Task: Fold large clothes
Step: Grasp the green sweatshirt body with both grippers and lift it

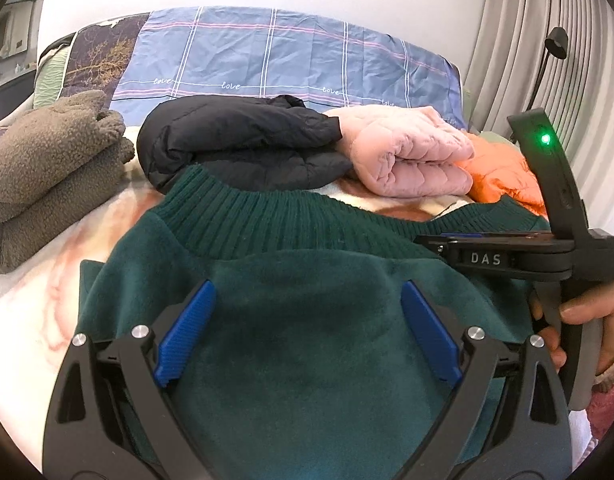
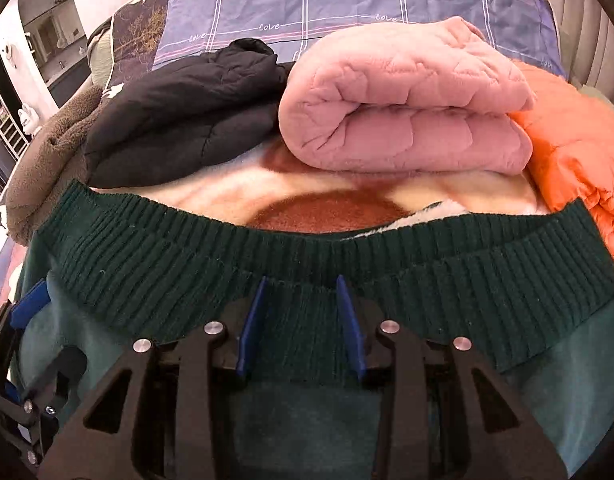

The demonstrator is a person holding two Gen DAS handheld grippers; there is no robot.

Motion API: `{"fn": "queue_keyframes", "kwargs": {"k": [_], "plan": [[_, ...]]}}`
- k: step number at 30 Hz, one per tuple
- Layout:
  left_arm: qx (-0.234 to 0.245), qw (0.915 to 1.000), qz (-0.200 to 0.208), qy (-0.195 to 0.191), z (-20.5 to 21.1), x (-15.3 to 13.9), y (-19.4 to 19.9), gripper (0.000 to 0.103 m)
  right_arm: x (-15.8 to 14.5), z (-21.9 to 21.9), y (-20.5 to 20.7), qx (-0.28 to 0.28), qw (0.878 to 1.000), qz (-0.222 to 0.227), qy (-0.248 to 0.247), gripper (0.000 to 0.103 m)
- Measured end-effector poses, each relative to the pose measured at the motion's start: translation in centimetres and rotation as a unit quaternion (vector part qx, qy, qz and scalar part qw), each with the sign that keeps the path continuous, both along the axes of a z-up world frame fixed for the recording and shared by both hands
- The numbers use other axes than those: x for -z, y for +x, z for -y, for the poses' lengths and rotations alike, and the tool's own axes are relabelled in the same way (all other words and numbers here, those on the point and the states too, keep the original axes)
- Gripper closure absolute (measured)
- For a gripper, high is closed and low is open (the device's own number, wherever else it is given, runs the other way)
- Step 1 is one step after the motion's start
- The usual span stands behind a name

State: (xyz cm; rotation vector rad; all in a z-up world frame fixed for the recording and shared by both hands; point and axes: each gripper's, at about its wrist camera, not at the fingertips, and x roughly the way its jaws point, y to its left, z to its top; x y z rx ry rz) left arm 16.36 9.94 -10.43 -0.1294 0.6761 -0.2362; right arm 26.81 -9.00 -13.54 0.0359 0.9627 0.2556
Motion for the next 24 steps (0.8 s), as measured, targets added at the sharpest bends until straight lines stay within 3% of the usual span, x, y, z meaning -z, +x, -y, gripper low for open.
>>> {"fn": "queue_keyframes", "kwargs": {"k": [8,11,14,16,18,21,24], "plan": [[-0.001,1.0,0.001,-0.001,0.0,0.0,-0.1,0.007,-0.3,0.0,0.4,-0.001,1.0,0.008,0.003,0.065],[0.0,1.0,0.002,-0.005,-0.1,0.0,-0.2,0.007,-2.5,0.9,-0.7,0.005,1.0,0.014,0.019,0.065],[0.0,1.0,0.002,-0.006,-0.1,-0.1,-0.1,0.007,-5.1,0.7,-3.8,-0.019,0.998,0.054,0.006,0.064],[-0.001,1.0,0.002,-0.004,-0.1,-0.1,-0.2,0.007,-3.5,-0.1,-4.2,-0.046,0.997,0.042,-0.036,0.052],[0.001,1.0,0.001,-0.004,0.0,-0.1,-0.1,0.007,-1.2,0.0,-3.6,-0.045,0.997,0.04,-0.039,0.046],[0.003,1.0,0.0,-0.001,-0.1,-0.1,-0.2,0.007,-1.6,-0.3,-3.6,-0.036,0.997,0.043,-0.049,0.045],[0.013,0.9996,-0.004,-0.025,-1.5,-1.2,-0.6,0.007,-2.3,-0.7,-4.5,-0.045,0.994,0.061,-0.075,0.042]]}}
